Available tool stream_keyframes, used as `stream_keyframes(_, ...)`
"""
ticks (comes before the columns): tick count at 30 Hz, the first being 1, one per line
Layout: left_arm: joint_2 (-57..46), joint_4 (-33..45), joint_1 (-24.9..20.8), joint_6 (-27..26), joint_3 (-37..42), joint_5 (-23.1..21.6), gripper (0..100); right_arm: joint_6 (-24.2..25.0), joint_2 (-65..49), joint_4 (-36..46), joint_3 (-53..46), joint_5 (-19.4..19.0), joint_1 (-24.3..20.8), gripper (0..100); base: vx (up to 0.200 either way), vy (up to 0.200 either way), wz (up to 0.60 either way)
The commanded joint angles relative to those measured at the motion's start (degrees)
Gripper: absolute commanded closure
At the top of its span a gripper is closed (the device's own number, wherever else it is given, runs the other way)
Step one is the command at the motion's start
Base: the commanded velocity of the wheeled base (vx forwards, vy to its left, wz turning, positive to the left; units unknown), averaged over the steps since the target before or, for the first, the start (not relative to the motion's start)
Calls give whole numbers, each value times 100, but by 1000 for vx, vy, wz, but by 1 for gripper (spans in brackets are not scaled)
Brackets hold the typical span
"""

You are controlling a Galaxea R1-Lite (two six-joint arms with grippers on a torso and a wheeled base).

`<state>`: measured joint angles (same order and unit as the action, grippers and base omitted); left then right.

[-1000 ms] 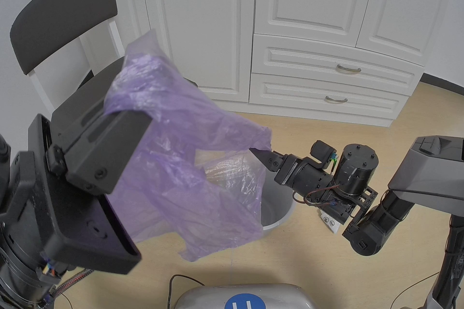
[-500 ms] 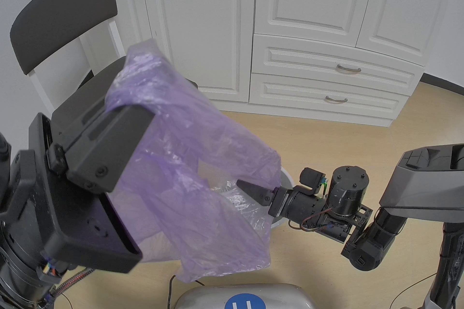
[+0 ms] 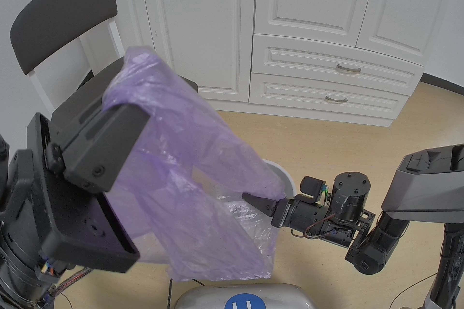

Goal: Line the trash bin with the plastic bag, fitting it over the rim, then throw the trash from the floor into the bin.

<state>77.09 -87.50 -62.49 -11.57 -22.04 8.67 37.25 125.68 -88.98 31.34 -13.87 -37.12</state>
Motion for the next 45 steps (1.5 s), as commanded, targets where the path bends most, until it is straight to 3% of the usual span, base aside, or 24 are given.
stream_keyframes(1,-1,-3,0,-3,24,3,100,-8,-167,-102,-40,7,12,100,0,0,0)
stream_keyframes(8,60,49,9,-12,77,21,100,-570,-501,-102,-93,43,126,100,0,0,0)
stream_keyframes(16,183,67,114,6,112,21,100,-1071,-1239,-102,-84,95,689,100,0,0,0)
stream_keyframes(20,403,137,369,14,112,56,100,-1370,-1872,-102,-120,95,1049,100,0,0,0)
stream_keyframes(22,561,348,721,14,95,56,100,-1730,-2285,-85,-172,104,1198,100,0,0,0)
stream_keyframes(25,790,700,1116,32,16,47,100,-2012,-3155,882,-181,280,1190,100,0,0,0)
stream_keyframes(27,1001,831,1248,155,-55,47,100,-2099,-3876,1998,-93,535,1102,100,0,0,0)
stream_keyframes(30,1387,840,1309,269,-116,65,100,-2214,-4790,3633,170,711,750,100,0,0,0)
stream_keyframes(31,1387,840,1309,269,-116,65,100,-2214,-4790,3633,170,711,750,100,0,0,0)
stream_keyframes(32,1589,805,1397,260,-107,65,100,-2214,-5186,4495,373,834,566,100,0,0,0)
stream_keyframes(35,1774,796,1529,252,-107,74,100,-2214,-5485,5470,645,1168,258,100,0,0,0)
stream_keyframes(40,1967,823,1942,14,-99,188,100,-2460,-5441,5892,707,1774,-41,100,0,0,0)
stream_keyframes(45,2205,744,2232,-548,-81,610,100,-3137,-5528,5883,452,1941,56,100,0,0,0)
